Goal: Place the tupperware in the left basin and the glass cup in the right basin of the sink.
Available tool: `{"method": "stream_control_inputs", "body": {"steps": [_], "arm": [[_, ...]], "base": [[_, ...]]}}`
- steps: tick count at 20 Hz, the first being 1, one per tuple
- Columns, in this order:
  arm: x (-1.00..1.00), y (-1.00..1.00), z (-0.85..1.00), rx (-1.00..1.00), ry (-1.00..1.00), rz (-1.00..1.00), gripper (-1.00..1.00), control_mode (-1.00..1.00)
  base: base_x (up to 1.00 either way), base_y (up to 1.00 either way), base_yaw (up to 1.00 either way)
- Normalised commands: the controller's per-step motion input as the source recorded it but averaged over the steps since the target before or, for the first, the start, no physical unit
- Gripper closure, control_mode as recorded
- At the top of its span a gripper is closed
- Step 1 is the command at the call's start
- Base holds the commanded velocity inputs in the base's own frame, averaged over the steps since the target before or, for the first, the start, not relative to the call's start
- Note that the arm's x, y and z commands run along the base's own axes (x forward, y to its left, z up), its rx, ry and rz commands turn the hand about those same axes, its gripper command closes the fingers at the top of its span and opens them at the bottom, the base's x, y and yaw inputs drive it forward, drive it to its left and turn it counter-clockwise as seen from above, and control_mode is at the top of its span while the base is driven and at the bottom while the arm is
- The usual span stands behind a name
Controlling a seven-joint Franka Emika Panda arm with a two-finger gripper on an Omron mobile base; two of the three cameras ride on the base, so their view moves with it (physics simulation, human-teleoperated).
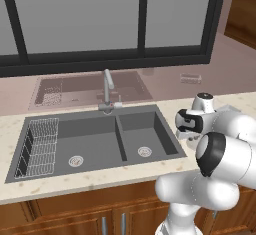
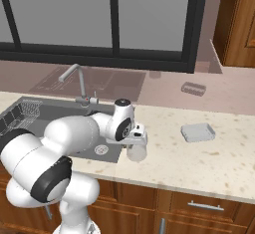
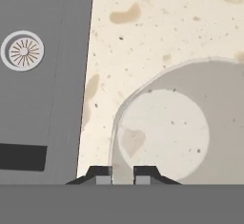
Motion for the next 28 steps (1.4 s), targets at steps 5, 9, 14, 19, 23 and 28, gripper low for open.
{"method": "stream_control_inputs", "body": {"steps": [5,9,14,19,23,28], "arm": [[0.00,-0.02,0.00,0.00,0.00,0.02,1.00,-1.00],[0.00,0.00,0.23,0.00,0.00,0.05,1.00,-1.00],[0.01,0.00,0.31,0.00,0.00,0.09,1.00,-1.00],[0.08,0.02,0.29,0.00,0.00,0.11,1.00,-1.00],[0.12,0.15,0.21,0.00,0.00,0.19,1.00,-1.00],[0.17,0.20,0.13,0.00,0.00,0.24,1.00,-1.00]], "base": [[0.00,0.00,0.00],[0.00,0.00,0.00],[0.00,0.00,0.00],[0.00,0.00,0.00],[0.00,0.00,0.00],[0.00,0.00,0.00]]}}
